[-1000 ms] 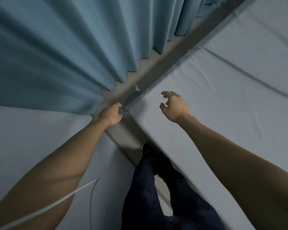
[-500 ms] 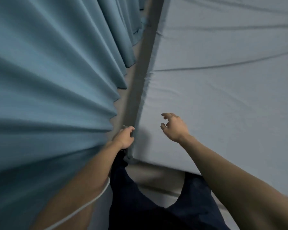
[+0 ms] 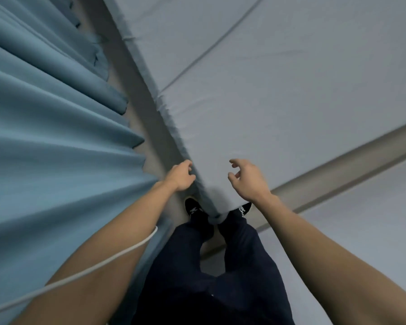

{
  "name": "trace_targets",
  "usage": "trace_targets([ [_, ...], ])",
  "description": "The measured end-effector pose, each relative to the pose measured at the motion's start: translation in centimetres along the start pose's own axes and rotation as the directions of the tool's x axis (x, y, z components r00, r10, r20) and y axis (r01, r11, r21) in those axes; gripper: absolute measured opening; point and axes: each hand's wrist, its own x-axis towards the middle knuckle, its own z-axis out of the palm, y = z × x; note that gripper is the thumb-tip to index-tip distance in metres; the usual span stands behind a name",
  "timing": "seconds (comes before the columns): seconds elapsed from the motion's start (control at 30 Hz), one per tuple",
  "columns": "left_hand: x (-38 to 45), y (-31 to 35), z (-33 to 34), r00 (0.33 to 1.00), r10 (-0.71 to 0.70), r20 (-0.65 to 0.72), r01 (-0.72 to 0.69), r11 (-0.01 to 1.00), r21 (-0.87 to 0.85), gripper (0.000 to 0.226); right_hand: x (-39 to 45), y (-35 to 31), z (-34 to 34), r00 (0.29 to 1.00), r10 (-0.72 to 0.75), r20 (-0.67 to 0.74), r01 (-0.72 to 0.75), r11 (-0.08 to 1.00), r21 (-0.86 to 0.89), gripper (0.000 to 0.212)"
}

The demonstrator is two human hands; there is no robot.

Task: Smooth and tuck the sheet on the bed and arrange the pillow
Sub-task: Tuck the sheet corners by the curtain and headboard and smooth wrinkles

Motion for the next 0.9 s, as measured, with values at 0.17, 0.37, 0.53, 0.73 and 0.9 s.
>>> trace_targets([
  [0.17, 3.1, 0.4, 4.6, 0.991, -0.082, 0.102, 0.082, 0.997, -0.002, 0.027, 0.1, 4.6, 4.2, 0.982, 0.187, -0.031, -0.184, 0.981, 0.064, 0.047],
  [0.37, 6.1, -2.0, 14.5, 0.883, -0.273, 0.381, 0.328, 0.941, -0.085, 0.026, -0.3, 11.0, 14.1, 0.685, 0.721, 0.107, -0.661, 0.553, 0.506, 0.046],
  [0.53, 7.6, -3.3, 20.2, 0.816, -0.335, 0.47, 0.542, 0.727, -0.422, 0.033, 0.5, 14.0, 21.9, 0.617, 0.726, 0.303, -0.633, 0.231, 0.739, 0.037],
  [0.73, 8.1, -4.6, 19.2, 0.765, -0.259, 0.589, 0.567, 0.706, -0.425, 0.02, -1.2, 14.1, 23.9, 0.695, 0.697, 0.177, -0.385, 0.152, 0.91, 0.031],
  [0.9, 7.0, -5.2, 18.9, 0.746, -0.292, 0.598, 0.568, 0.747, -0.345, 0.006, -2.1, 12.6, 23.7, 0.636, 0.764, 0.108, -0.407, 0.213, 0.888, 0.015],
])
